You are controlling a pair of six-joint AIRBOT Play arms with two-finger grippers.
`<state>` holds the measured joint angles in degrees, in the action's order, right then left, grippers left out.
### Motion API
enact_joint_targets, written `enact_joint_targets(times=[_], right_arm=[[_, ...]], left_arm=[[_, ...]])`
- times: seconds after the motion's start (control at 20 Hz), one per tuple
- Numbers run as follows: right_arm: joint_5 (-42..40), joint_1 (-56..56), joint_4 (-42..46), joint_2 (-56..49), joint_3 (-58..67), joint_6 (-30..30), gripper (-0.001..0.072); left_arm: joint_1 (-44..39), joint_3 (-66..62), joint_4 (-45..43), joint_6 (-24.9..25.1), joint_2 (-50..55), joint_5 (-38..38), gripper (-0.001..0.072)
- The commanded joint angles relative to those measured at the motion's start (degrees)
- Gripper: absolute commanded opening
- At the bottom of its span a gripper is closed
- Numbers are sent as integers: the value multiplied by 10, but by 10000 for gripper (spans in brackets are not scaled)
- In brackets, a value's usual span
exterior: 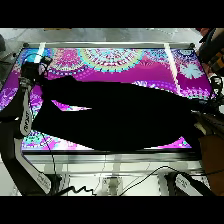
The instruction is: Fold the clothes and pants, and hang the long-sleeved shirts on hangers.
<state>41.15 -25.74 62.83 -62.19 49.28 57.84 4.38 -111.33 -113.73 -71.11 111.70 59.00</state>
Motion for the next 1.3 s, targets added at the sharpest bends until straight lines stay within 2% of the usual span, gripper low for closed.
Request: enact_joint_targets(times=[0.0,0.2,0.4,0.55,0.75,1.0,1.05,1.1,1.15,1.25], right_arm=[[-5,1,-2,-4,0,0,20],[-46,1,-18,-5,0,0,20],[-151,1,-19,-43,0,0,20],[-236,4,-56,-95,0,2,20],[-299,42,-87,-152,3,2,21],[-344,77,-88,-175,3,2,21],[-344,77,-92,-175,3,2,21],[-343,77,-92,-175,3,2,21],[-343,77,-93,-175,3,2,21],[-341,77,-92,-175,3,2,21]], left_arm=[[3,-3,-78,0,-16,-163,10],[14,-3,-78,0,-3,-255,11],[37,-3,-75,-2,18,-257,11],[46,-3,-75,-49,30,-258,11],[65,-3,-75,-153,40,-270,11],[75,-3,-75,-155,57,-334,17],[75,-3,-75,-155,62,-350,116],[75,-3,-75,-155,65,-356,411],[75,-3,-75,-160,65,-354,625],[78,-3,-75,-225,59,-298,632]])
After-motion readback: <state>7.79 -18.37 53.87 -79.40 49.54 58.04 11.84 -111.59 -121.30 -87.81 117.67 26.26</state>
